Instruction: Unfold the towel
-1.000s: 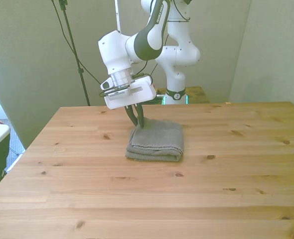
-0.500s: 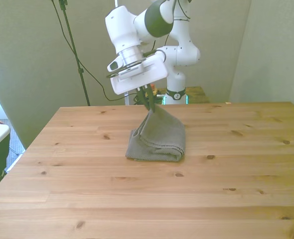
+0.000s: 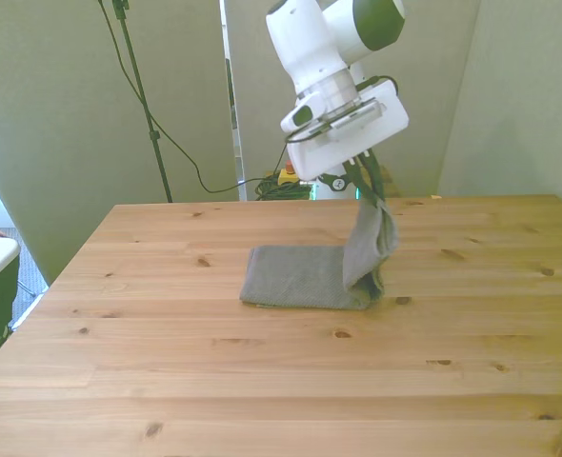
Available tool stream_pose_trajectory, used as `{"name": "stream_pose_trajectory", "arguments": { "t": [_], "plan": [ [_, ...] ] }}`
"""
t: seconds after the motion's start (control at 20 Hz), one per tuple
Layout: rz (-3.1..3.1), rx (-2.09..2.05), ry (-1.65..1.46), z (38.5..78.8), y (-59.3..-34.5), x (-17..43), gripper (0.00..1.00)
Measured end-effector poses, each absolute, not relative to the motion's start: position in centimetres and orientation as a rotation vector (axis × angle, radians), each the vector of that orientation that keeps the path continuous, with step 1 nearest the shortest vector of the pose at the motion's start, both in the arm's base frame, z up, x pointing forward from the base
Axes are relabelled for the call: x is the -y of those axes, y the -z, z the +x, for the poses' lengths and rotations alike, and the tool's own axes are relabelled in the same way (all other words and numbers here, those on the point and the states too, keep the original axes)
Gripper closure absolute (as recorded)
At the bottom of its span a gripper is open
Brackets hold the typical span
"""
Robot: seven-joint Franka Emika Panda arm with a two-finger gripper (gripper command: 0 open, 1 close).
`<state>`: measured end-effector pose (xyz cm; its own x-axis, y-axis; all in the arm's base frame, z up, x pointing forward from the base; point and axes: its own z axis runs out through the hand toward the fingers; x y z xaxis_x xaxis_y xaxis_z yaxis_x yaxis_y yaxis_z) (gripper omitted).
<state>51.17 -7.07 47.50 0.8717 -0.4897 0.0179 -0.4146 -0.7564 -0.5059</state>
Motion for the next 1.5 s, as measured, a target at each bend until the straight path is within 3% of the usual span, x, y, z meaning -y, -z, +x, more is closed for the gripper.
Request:
{"name": "stream_pose_trajectory", "arguments": {
  "t": [0.05,0.1,0.6,0.9,1.1,1.3,1.5],
  "plan": [
    [-2.551,-0.598,0.174,51.7,-47.1,6.1,1.00],
    [-2.563,-0.540,0.146,52.2,-46.7,5.3,0.00],
    [-2.526,-0.076,-0.183,56.0,-43.9,1.9,0.00],
    [-2.489,0.015,-0.256,56.0,-44.5,1.0,0.00],
    [-2.602,-0.152,-0.175,55.9,-46.0,1.3,0.00],
    [-2.687,-0.377,-0.084,55.4,-44.4,0.5,0.00],
    [-2.750,-0.602,-0.028,51.0,-44.5,-1.6,0.00]
  ]
}}
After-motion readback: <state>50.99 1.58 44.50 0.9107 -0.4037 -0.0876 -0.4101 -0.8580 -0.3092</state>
